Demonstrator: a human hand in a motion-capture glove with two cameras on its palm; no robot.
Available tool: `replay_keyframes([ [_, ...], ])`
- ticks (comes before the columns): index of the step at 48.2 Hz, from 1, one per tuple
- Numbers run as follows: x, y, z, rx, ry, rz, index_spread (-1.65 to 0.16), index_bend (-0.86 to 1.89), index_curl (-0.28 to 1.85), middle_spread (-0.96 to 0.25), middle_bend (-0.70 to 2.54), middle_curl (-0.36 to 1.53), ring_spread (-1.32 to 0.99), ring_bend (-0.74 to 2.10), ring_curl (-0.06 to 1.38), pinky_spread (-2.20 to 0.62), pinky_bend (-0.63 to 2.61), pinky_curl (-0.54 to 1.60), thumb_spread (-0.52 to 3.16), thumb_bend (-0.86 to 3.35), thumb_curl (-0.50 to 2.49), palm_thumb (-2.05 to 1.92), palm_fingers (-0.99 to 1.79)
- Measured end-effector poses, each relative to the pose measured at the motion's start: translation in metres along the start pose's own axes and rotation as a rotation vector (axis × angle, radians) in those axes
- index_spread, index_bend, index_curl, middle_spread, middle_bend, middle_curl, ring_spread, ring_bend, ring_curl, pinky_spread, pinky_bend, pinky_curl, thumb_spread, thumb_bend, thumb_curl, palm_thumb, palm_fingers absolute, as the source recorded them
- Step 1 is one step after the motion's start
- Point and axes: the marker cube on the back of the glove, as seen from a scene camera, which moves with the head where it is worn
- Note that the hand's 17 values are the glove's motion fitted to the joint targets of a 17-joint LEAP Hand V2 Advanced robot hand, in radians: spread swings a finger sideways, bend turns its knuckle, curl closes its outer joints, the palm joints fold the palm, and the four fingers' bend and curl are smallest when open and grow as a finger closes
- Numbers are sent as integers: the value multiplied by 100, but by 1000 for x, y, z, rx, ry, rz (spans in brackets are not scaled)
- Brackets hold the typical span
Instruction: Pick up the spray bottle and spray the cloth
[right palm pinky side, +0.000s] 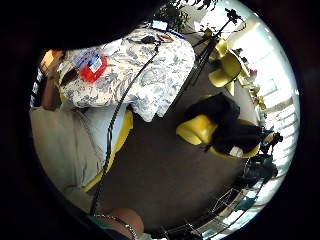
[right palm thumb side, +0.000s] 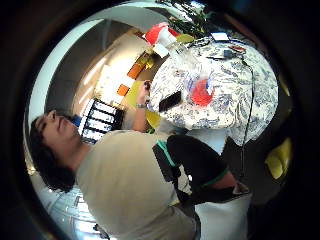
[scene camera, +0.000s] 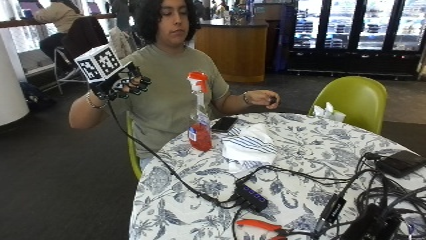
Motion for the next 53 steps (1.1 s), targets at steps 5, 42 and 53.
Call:
replay_keyframes([
  [5,-1,-4,-3,24,7,12,-30,18,12,-4,25,11,-5,33,11,13,25,11,65,17,10,32,36],
  [42,-40,-72,73,161,-530,175,-36,11,19,3,20,28,-3,49,29,19,38,31,111,9,31,67,41],
  [53,-62,-106,98,289,-696,173,-31,12,20,4,24,32,-2,54,32,17,33,31,107,5,34,74,50],
])
